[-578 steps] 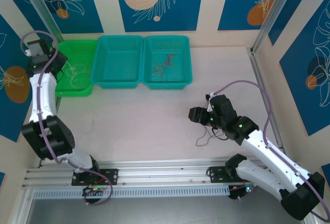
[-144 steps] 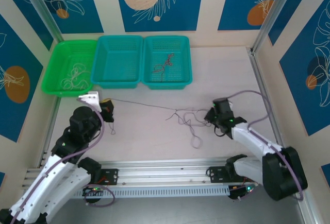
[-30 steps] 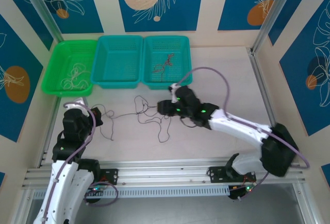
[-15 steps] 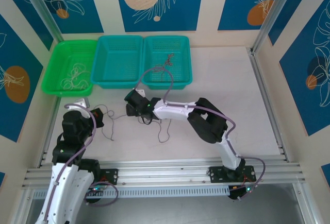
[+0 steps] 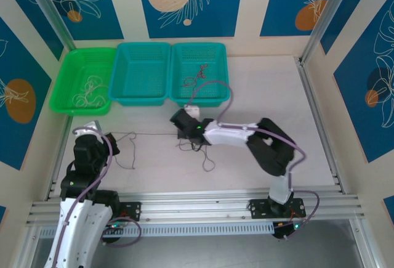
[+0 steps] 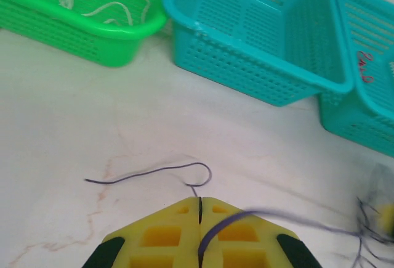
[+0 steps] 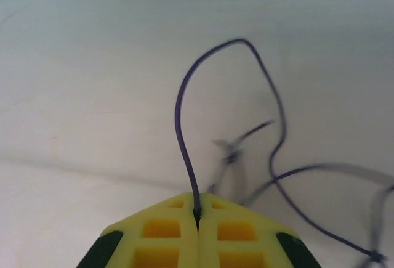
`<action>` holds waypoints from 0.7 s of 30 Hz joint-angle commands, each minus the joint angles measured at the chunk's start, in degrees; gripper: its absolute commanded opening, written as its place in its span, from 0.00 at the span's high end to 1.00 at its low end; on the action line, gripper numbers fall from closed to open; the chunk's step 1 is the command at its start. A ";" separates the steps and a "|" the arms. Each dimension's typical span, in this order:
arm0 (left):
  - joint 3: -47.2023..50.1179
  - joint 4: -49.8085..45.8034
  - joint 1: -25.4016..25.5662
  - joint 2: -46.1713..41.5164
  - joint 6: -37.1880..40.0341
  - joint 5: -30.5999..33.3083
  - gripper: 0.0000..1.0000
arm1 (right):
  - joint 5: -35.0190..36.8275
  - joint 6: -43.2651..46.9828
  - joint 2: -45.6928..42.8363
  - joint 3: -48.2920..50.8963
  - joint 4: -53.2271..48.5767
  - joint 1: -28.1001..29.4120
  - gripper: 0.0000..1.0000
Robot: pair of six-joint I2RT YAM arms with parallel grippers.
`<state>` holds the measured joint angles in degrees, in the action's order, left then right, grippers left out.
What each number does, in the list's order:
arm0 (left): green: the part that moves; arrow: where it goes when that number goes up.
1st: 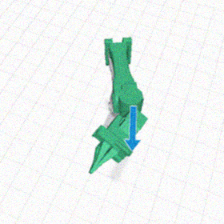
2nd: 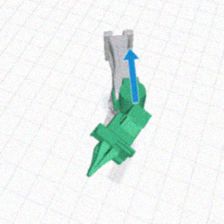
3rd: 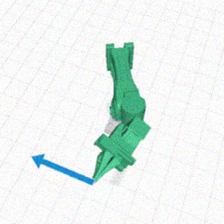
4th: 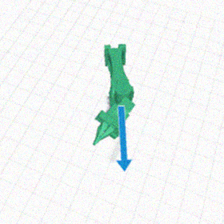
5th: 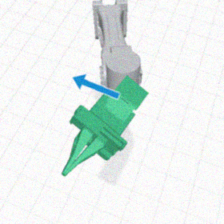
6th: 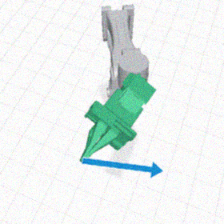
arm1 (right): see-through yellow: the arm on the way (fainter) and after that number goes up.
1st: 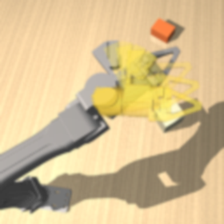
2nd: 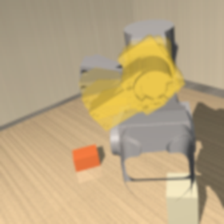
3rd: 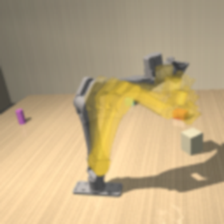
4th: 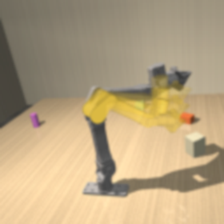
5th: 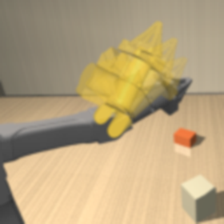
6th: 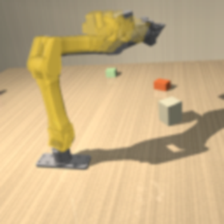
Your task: Untangle the cables
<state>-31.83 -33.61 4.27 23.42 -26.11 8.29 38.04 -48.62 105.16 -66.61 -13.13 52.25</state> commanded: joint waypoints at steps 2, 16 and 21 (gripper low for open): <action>-1.90 -2.84 -0.58 -1.21 -1.42 7.09 1.00 | 10.30 -6.92 -12.53 12.52 -3.03 -8.22 1.00; -3.71 0.18 -0.84 3.02 -0.38 8.08 1.00 | 6.30 -1.39 -42.09 31.79 -3.49 -40.96 1.00; -5.59 1.33 -1.66 6.75 1.27 8.85 1.00 | -0.98 2.01 -48.66 34.35 -1.94 -59.09 1.00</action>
<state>-34.68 -34.76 4.32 28.91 -26.15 11.66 37.54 -49.60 58.74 -33.95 -14.59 0.60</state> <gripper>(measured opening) 0.048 0.062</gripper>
